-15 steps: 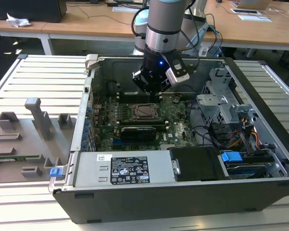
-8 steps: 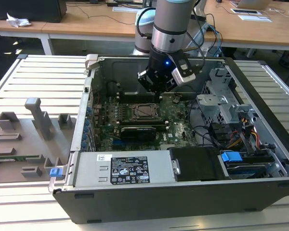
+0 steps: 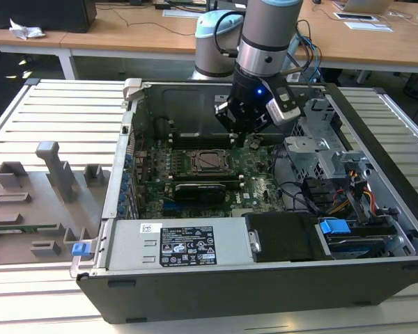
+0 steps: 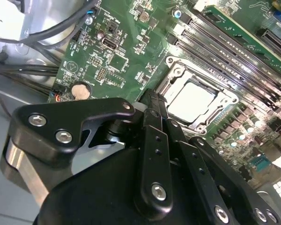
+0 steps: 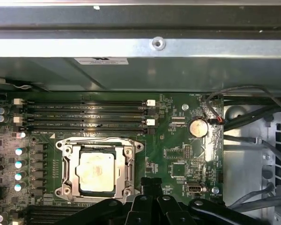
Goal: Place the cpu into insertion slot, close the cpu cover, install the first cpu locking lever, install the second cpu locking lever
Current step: 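Install the second cpu locking lever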
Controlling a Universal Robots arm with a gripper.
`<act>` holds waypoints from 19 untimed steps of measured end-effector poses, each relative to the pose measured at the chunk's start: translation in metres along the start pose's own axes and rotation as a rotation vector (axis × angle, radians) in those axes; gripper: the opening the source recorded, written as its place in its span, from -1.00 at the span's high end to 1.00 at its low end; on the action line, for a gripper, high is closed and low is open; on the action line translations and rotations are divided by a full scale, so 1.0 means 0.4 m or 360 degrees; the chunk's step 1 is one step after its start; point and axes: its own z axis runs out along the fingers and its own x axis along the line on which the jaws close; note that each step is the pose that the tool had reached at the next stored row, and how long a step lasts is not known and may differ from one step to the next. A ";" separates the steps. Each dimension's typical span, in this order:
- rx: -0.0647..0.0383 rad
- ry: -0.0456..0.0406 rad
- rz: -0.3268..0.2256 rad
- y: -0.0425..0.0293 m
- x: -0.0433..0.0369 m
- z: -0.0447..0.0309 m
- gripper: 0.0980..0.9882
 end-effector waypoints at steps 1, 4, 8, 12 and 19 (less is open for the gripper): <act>0.0000 0.0000 0.0000 0.000 0.000 0.000 0.98; 0.0000 0.0000 0.0000 -0.005 0.000 0.000 0.98; 0.0000 0.0000 0.0000 -0.028 0.000 -0.001 0.98; 0.0000 0.0000 0.0000 -0.046 0.000 -0.001 0.98; 0.0000 0.0000 0.0000 -0.074 0.001 -0.001 0.98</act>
